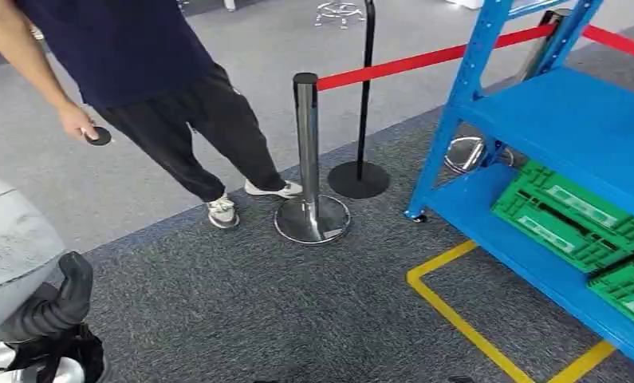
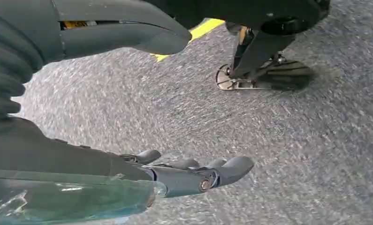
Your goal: Take the parts from the cabinet and place them on the table.
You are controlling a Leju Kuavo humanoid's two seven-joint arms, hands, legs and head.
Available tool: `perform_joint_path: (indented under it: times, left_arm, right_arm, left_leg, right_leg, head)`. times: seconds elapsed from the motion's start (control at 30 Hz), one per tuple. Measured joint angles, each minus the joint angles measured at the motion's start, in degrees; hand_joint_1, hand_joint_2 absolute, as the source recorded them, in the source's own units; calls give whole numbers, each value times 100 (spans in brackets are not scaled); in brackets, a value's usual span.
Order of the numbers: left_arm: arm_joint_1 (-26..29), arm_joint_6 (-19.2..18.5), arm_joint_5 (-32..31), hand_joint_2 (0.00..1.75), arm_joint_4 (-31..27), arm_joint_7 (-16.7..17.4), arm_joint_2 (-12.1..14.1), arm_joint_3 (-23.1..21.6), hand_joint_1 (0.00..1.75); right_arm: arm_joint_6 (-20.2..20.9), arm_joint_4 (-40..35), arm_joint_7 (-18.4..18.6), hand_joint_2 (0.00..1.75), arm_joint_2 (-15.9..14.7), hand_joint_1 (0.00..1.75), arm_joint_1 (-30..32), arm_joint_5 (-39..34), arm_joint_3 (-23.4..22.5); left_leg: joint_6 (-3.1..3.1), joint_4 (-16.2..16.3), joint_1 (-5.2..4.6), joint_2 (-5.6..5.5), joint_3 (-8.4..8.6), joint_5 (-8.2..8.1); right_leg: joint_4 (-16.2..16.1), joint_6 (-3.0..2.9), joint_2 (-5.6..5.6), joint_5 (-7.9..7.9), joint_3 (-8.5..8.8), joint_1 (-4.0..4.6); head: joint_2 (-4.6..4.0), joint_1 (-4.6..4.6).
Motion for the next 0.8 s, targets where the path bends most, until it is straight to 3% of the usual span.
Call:
perform_joint_path:
  times: [0.03, 0.07, 0.1, 0.13, 0.17, 0.2, 0.23, 0.33, 0.7, 0.77, 0.8]
  left_arm:
    - [2, 0, 0, 175, 0, 0, 0, 0, 175]
    - [2, 0, 0, 175, 0, 0, 0, 0, 175]
    - [3, 0, 0, 175, 0, 0, 0, 0, 175]
    - [1, 0, 0, 175, 0, 0, 0, 0, 175]
    - [-3, 0, 0, 175, -2, 0, 0, 0, 175]
    - [-21, 0, 0, 175, -7, 0, -2, -2, 175]
    - [-14, 0, -2, 175, -11, 0, -2, -4, 175]
    - [5, 0, 0, 175, -20, 0, 15, 2, 175]
    - [5, 0, -2, 175, -26, 0, 13, 2, 175]
    - [11, 0, 0, 175, -35, 0, 11, 2, 175]
    - [-10, 0, 2, 175, -48, 0, 7, 7, 175]
  right_arm:
    - [0, 0, 0, 175, 0, 0, -5, 0, 0]
    - [0, 0, 0, 175, 0, 0, -17, 0, 0]
    - [0, 0, 0, 175, 0, 0, -27, 0, 2]
    - [0, 0, 0, 175, 0, 0, -33, 0, 2]
    - [2, 0, 0, 175, 0, 0, -32, 4, 2]
    - [2, 0, 0, 175, 0, 0, -25, 7, 0]
    - [2, 0, 9, 175, 0, 0, -29, 7, 0]
    - [4, 0, 28, 175, 0, 0, -44, 9, 2]
    - [4, 0, 28, 175, 0, 0, -39, 7, 0]
    - [4, 0, 33, 175, 0, 0, -46, 11, 2]
    - [11, 0, 31, 175, 0, 0, -41, 11, 2]
  left_leg:
    - [4, -74, 0, 2, 40, 116]
    - [17, -386, -1, 14, 196, 322]
    - [39, -867, -9, 70, 460, 562]
    - [78, -1451, -34, 269, 798, 786]
    - [113, -1810, -82, 663, 1018, 810]
    - [151, -1890, -108, 650, 1034, 782]
    - [174, -1897, -114, 548, 1015, 780]
    - [255, -1953, -115, 346, 1024, 806]
    - [270, -1967, -89, 321, 1036, 824]
    - [288, -1977, -72, 262, 1045, 829]
    - [320, -1977, -50, 186, 1044, 831]
  right_leg:
    - [0, -2, -88, -8, 6, 2]
    - [0, 4, -166, -17, 15, 4]
    - [0, 13, -233, -26, 33, 6]
    - [0, 33, -300, -44, 62, 7]
    - [1, 60, -350, -66, 84, 35]
    - [19, 99, -397, -108, 65, 67]
    - [-2, 118, -470, -109, 109, 72]
    - [-55, 200, -673, -134, 190, 71]
    - [-45, 206, -653, -146, 154, 63]
    - [49, 235, -368, -211, 134, 42]
    - [447, 237, -36, -451, -42, 29]
  head:
    - [0, 4]
    - [0, 0]
    - [0, 2]
    - [0, 0]
    - [0, 0]
    - [0, -9]
    - [0, 26]
    - [0, 4]
    - [0, 4]
    - [0, 31]
    - [0, 57]
